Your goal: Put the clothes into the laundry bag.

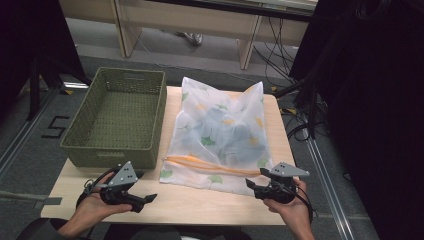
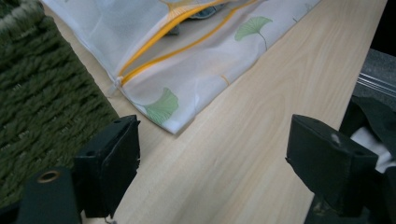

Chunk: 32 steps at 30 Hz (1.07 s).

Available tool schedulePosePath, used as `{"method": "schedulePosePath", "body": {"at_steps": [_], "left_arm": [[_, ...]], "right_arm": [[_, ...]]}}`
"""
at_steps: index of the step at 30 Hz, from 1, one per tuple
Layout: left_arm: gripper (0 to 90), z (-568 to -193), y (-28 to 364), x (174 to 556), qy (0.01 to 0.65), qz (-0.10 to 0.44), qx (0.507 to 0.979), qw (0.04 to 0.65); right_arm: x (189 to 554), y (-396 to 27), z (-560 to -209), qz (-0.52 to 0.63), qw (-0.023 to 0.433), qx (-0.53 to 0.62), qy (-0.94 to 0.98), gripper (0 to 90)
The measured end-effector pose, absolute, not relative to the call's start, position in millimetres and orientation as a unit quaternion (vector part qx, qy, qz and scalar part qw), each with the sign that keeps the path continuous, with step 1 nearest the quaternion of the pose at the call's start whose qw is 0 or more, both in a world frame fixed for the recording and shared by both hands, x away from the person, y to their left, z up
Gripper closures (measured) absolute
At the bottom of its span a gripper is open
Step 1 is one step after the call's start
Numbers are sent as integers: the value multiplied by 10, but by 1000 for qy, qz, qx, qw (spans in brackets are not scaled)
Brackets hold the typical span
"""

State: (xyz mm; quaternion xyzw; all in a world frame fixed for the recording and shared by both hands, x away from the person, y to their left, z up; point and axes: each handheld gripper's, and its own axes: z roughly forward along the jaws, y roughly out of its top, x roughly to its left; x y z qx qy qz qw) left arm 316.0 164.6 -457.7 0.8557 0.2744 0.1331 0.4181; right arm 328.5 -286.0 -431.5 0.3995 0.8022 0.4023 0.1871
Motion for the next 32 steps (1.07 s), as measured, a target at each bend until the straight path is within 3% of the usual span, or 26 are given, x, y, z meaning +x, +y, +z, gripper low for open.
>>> {"method": "schedulePosePath", "body": {"at_steps": [12, 32], "left_arm": [[170, -4598, 1704, 3085, 286, 134, 854, 414], [177, -4612, 1678, 3074, 285, 133, 856, 411]], "right_arm": [[2955, -2742, -4482, 368, 176, 390, 825, 318], [2962, -2704, -4545, 356, 169, 375, 839, 308]]}}
